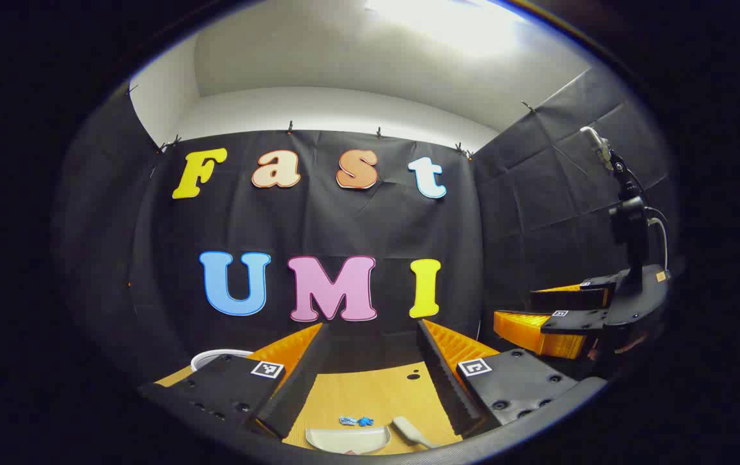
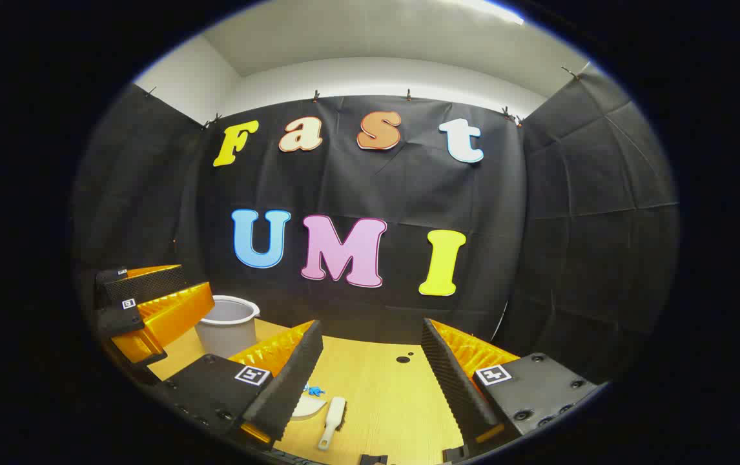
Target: Pick up the small broom and dustpan from the desktop, sweep the trash into the dustpan with the broom, and then empty the trash into the garbage bin.
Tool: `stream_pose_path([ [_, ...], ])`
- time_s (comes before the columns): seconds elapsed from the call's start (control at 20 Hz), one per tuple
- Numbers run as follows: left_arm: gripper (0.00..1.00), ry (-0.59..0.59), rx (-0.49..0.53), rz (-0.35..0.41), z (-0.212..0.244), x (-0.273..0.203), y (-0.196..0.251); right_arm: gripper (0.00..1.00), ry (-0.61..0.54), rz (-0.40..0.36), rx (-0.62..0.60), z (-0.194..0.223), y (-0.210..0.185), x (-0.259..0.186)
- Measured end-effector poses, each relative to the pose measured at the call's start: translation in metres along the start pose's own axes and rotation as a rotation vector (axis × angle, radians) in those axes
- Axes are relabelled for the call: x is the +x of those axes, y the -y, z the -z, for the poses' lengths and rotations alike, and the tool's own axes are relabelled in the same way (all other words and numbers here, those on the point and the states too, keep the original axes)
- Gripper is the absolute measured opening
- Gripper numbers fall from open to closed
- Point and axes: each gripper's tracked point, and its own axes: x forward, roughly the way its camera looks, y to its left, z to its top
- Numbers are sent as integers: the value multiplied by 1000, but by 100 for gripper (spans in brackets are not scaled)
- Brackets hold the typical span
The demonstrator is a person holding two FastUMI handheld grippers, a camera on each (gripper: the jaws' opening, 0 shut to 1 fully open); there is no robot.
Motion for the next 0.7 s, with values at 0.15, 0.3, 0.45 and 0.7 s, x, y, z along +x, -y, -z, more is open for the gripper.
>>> stream_pose_path([
  [0.15,81,-10,-4,-19,4,2,-9,99,7,0,0,-1,-3,1],
  [0.3,81,-8,-24,-26,4,3,-12,99,4,-2,3,-1,-8,4],
  [0.45,81,-9,-32,-36,6,6,-18,99,7,-1,-7,-2,-9,5],
  [0.7,80,-30,-39,-61,12,13,-26,99,6,7,-7,-1,-9,7],
])
